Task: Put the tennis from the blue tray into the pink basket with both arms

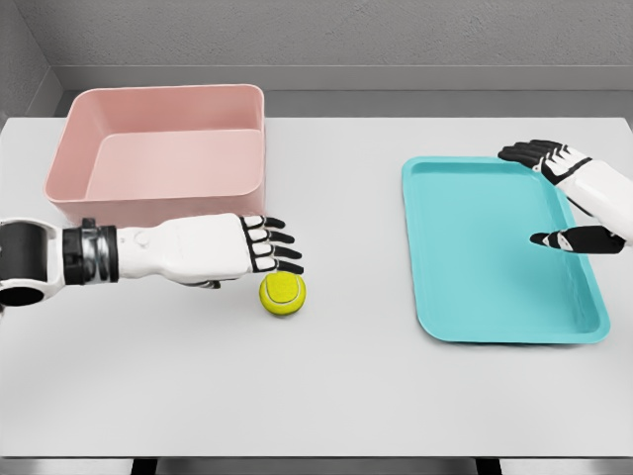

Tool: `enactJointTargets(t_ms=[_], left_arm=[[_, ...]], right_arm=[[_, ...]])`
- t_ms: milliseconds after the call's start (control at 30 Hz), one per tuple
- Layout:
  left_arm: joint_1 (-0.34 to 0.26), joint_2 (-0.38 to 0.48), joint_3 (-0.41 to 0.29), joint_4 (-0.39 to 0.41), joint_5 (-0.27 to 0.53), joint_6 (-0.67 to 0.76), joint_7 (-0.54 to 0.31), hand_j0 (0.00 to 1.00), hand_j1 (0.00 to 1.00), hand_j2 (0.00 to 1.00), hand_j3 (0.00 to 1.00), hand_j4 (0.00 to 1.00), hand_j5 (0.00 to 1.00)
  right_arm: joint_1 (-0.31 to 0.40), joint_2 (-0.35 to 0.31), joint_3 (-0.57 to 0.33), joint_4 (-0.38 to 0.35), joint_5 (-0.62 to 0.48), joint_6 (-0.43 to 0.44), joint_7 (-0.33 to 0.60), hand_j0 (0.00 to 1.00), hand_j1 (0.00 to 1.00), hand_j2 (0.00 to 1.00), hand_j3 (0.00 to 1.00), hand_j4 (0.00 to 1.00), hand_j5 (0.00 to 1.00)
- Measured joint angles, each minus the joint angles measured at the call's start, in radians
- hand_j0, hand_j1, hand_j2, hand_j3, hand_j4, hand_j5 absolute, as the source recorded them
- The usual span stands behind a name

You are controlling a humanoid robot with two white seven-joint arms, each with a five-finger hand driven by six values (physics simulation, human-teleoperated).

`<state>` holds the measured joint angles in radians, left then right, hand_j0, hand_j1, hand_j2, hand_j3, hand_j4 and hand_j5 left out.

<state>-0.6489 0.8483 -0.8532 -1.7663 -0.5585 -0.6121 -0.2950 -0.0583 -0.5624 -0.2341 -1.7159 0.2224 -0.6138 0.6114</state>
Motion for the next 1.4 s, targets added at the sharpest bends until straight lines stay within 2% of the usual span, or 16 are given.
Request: enactJointTargets(t_ms=[133, 333, 500, 1400], left_arm=[[-0.018, -0.015, -0.034, 0.007, 0.004, 0.000, 0.000, 1.00, 1.00, 1.00, 1.00, 1.00, 1.00], [-0.094, -0.020, -0.124, 0.030, 0.043, 0.000, 0.001, 1.00, 1.00, 1.00, 1.00, 1.00, 1.00], [-0.115, -0.022, -0.180, 0.042, 0.053, 0.000, 0.001, 1.00, 1.00, 1.00, 1.00, 1.00, 1.00], [-0.137, -0.116, -0.245, 0.163, 0.049, 0.000, 0.001, 1.00, 1.00, 1.00, 1.00, 1.00, 1.00]], right_arm=[[0.000, 0.000, 0.000, 0.000, 0.000, 0.000, 0.000, 1.00, 1.00, 1.00, 1.00, 1.00, 1.00], [0.000, 0.000, 0.000, 0.000, 0.000, 0.000, 0.000, 1.00, 1.00, 1.00, 1.00, 1.00, 1.00], [0.000, 0.000, 0.000, 0.000, 0.000, 0.000, 0.000, 1.00, 1.00, 1.00, 1.00, 1.00, 1.00], [0.000, 0.000, -0.001, -0.002, -0.009, 0.000, 0.000, 1.00, 1.00, 1.00, 1.00, 1.00, 1.00]])
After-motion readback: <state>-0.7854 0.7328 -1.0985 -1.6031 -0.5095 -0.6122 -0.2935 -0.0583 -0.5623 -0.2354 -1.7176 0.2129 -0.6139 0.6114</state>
